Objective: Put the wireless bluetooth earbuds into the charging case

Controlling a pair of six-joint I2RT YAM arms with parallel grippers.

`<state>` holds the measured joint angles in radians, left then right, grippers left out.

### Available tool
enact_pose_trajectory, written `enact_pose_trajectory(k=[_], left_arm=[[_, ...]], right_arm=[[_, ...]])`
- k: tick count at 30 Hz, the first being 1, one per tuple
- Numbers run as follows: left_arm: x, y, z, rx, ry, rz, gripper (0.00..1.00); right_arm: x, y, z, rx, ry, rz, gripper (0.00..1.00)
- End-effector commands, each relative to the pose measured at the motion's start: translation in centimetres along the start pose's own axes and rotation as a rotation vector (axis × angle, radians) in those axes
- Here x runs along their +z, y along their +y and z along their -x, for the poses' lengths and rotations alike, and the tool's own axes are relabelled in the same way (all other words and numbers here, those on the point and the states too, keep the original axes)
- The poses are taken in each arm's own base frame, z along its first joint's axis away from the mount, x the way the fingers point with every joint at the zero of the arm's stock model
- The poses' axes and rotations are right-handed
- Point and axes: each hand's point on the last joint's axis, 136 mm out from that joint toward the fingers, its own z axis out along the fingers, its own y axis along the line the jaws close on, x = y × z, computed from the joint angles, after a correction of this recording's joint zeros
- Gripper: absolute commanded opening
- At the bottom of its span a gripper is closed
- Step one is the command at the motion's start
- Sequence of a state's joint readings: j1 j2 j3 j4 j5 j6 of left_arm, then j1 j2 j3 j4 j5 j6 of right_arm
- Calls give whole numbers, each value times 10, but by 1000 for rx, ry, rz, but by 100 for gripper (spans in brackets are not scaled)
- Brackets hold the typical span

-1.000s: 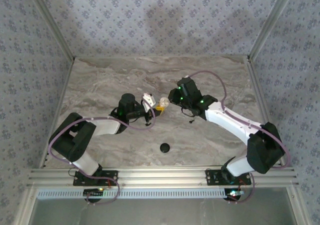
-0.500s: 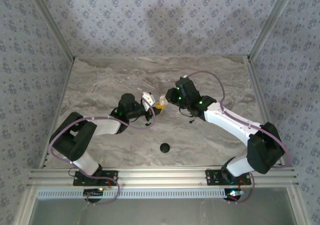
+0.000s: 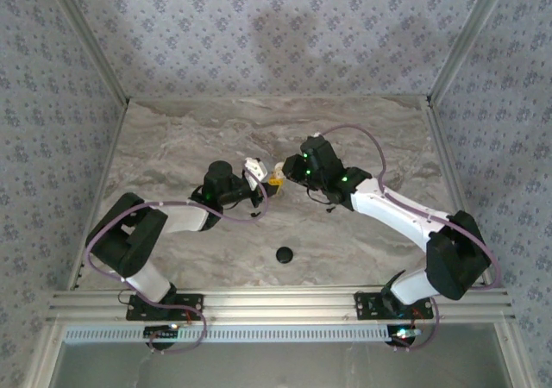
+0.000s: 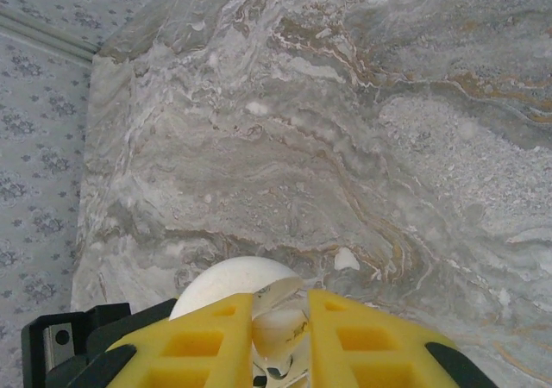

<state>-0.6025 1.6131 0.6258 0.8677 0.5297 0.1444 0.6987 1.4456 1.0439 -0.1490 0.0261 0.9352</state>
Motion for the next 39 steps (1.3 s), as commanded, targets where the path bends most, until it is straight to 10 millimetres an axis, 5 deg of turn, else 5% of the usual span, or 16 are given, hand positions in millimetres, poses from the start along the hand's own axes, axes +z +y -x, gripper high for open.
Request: enact_pose_trajectory(k=[1, 9, 19, 29, 39], left_arm=[[3, 2, 18, 25, -55, 4, 7], [2, 0, 18, 29, -56, 2, 7], [-6, -12, 30, 41, -73, -55, 7], [-22, -41, 63, 29, -106, -210, 5], [-31, -51, 82, 45, -135, -256, 4]], right_arm=[[2, -6, -8, 14, 25, -14, 24], [-3, -10, -5, 12, 17, -36, 41], [-45, -7, 30, -131, -55, 88, 57], [-80, 19, 26, -412, 103, 524, 56], [-87, 37, 19, -472, 179, 671, 56]])
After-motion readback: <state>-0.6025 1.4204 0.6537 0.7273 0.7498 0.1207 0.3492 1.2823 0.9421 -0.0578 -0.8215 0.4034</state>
